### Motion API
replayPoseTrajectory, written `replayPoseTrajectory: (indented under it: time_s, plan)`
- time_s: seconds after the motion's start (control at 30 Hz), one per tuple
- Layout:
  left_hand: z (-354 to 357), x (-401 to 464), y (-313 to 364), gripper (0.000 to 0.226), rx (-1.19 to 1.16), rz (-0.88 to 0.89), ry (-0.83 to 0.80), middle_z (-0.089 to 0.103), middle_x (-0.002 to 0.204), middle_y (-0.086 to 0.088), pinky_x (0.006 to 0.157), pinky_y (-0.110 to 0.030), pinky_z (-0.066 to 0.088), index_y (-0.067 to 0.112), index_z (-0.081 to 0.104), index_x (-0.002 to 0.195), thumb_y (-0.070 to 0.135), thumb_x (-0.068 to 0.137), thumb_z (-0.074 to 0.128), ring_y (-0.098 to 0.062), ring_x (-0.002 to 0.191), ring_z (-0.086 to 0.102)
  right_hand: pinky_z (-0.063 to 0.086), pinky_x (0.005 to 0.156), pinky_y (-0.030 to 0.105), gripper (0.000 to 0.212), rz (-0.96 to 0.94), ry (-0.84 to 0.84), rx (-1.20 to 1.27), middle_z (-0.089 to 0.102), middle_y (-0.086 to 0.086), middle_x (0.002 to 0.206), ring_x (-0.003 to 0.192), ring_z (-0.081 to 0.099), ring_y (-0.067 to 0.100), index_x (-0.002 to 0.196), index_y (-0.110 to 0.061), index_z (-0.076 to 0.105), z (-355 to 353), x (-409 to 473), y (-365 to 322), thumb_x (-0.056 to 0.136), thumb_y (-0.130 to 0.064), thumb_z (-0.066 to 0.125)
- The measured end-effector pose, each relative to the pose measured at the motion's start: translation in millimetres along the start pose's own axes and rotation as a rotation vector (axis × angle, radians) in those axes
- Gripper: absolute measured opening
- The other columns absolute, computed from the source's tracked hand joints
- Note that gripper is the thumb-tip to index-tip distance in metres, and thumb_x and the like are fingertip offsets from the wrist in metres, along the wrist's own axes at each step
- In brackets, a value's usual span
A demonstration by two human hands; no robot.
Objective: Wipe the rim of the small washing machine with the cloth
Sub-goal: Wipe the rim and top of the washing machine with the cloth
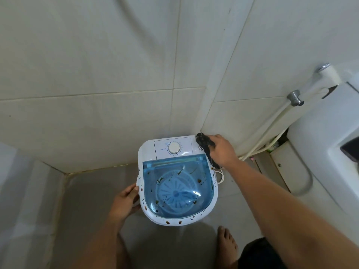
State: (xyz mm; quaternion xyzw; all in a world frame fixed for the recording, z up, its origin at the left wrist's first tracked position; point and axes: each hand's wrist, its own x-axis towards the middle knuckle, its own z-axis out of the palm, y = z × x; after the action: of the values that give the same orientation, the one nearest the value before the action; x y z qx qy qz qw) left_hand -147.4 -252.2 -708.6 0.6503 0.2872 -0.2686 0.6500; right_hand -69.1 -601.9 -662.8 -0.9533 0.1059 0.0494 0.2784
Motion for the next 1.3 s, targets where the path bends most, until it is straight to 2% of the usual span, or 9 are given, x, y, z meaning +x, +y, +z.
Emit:
replayPoseTrajectory:
  time_s: [0.1,0.23,0.43,0.73,0.93,1.0,1.07,1.2,1.3]
  plan:
    - [1,1,-1,0.024,-0.005,-0.005,-0.004,0.074,0.112,-0.005,0.092,-0.042,0.055,0.023,0.064,0.123,0.019,0.103,0.053,-0.024,0.109,0.068,0.049,0.087,0.032,0.034,0.094,-0.178,0.036,0.069,0.005,0.099,0.103,0.067,0.031,0.116,-0.014,0.073,-35,4,15,0.09,0.001,0.057]
    - [1,2,0,0.025,0.0,0.0,-0.002,0.073,0.114,-0.007,0.091,-0.042,0.055,0.023,0.064,0.124,0.02,0.103,0.053,-0.023,0.106,0.069,0.046,0.084,0.028,0.043,0.139,-0.054,0.127,0.071,0.005,0.101,0.101,0.067,0.027,0.12,-0.016,0.072,-42,8,17,0.086,0.003,0.055]
    - [2,1,0,0.03,0.033,0.004,-0.004,0.071,0.119,-0.008,0.091,-0.041,0.055,0.018,0.062,0.131,0.021,0.103,0.051,-0.024,0.112,0.066,0.04,0.098,0.026,0.044,0.118,0.092,0.199,0.062,0.012,0.124,0.114,0.06,0.029,0.133,-0.021,0.064,22,-23,16,0.095,-0.005,0.048]
    - [3,3,-1,0.032,0.029,0.013,0.007,0.07,0.121,-0.009,0.095,-0.046,0.054,0.017,0.062,0.133,0.02,0.103,0.051,-0.026,0.117,0.064,0.041,0.108,0.033,0.047,-0.013,0.065,0.199,0.059,0.001,0.117,0.112,0.059,0.022,0.13,-0.017,0.066,24,-92,44,0.092,0.007,0.049]
    - [4,1,-3,0.029,0.03,0.019,0.025,0.072,0.118,-0.008,0.093,-0.046,0.055,0.02,0.063,0.13,0.021,0.103,0.053,-0.025,0.114,0.066,0.051,0.094,0.03,0.049,-0.036,-0.275,0.17,0.074,-0.008,0.107,0.097,0.069,0.008,0.118,-0.03,0.073,-21,-93,53,0.09,0.006,0.055]
    - [3,3,-4,0.03,0.03,0.015,0.03,0.072,0.117,-0.008,0.092,-0.045,0.055,0.02,0.064,0.13,0.022,0.102,0.053,-0.025,0.114,0.066,0.053,0.087,0.032,0.043,0.022,-0.19,0.23,0.076,-0.005,0.103,0.092,0.07,0.011,0.116,-0.029,0.074,-39,-70,44,0.092,0.003,0.056]
    - [2,5,-5,0.03,0.032,0.009,0.026,0.073,0.116,-0.007,0.094,-0.047,0.055,0.019,0.064,0.13,0.022,0.102,0.054,-0.026,0.114,0.066,0.051,0.097,0.036,0.045,0.026,-0.024,0.226,0.072,0.002,0.115,0.104,0.067,0.021,0.12,-0.026,0.072,-43,-46,32,0.089,0.002,0.056]
    - [2,3,-2,0.026,0.021,-0.006,0.013,0.073,0.116,-0.009,0.091,-0.045,0.055,0.02,0.064,0.126,0.02,0.103,0.053,-0.027,0.113,0.066,0.048,0.103,0.039,0.047,-0.032,-0.023,0.138,0.063,0.007,0.121,0.111,0.062,0.029,0.13,-0.027,0.065,0,-31,8,0.09,-0.005,0.056]
    - [1,5,0,0.025,0.005,-0.02,-0.009,0.073,0.117,-0.01,0.084,-0.042,0.056,0.02,0.064,0.125,0.018,0.102,0.054,-0.027,0.113,0.066,0.051,0.099,0.043,0.053,-0.003,0.191,0.126,0.057,0.005,0.124,0.111,0.059,0.027,0.14,-0.025,0.056,19,-20,-3,0.091,-0.005,0.052]
